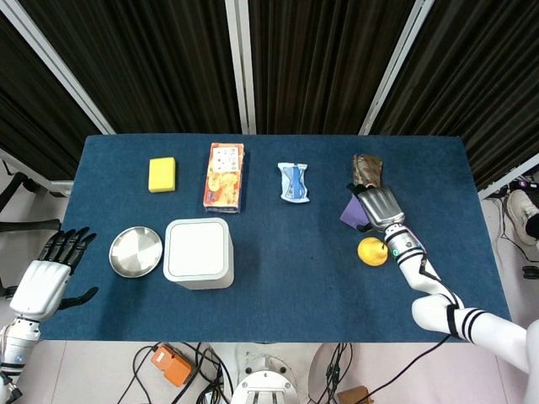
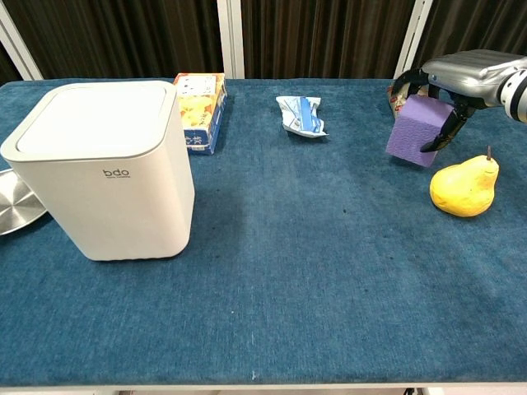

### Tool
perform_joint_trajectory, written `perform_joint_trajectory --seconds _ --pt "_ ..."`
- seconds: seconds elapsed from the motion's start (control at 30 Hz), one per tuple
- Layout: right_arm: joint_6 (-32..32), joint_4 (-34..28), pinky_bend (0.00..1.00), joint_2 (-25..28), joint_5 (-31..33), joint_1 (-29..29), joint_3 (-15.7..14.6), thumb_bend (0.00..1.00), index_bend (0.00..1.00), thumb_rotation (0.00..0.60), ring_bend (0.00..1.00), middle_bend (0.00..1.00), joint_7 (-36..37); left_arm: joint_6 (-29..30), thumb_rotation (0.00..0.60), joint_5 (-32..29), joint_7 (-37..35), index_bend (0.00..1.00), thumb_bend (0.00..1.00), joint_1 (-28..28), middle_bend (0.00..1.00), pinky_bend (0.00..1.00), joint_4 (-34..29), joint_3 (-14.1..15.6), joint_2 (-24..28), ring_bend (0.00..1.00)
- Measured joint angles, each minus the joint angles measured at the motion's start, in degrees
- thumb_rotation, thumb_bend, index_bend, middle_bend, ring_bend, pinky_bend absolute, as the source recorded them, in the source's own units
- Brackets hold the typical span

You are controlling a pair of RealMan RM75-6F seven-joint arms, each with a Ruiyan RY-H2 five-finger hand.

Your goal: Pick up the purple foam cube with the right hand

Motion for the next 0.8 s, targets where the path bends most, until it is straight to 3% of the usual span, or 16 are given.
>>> perform_joint_trajectory --seconds 0.1,0.43,0.63,0.7,0.8 --pt "-0.48 -1.49 0.55 1.11 1.65 -0.06 -0.09 0.29 0.00 0.600 0.20 0.19 -0.86 0.06 0.600 -0.04 0.02 0.00 0.13 0.03 0.01 0.03 0.00 0.00 -0.03 0.00" --pt "2.25 -7.94 0.44 5.59 1.86 -1.79 -0.91 0.29 0.00 0.600 0.11 0.07 -1.29 0.17 0.600 -0.04 0.15 0.00 0.13 0.08 0.01 0.03 -0.11 0.08 0.00 0.00" --pt "13.60 -16.55 0.18 11.29 -4.23 -8.28 -3.56 0.29 0.00 0.600 0.00 0.00 -0.22 1.37 0.600 0.03 0.09 0.00 0.13 0.54 0.01 0.03 0.21 -0.12 -0.16 0.00" --pt "19.85 -19.75 0.06 13.66 -6.94 -12.35 -5.60 0.29 0.00 0.600 0.00 0.00 -0.35 1.63 0.600 -0.02 0.49 0.00 0.13 0.62 0.01 0.03 0.34 -0.27 -0.42 0.00" --pt "30.00 -23.18 0.00 16.46 -10.63 -19.94 -9.30 0.29 0.00 0.600 0.00 0.00 -0.31 2.14 0.600 0.33 1.20 0.00 0.14 0.67 0.01 0.03 0.65 -0.41 -0.99 0.00"
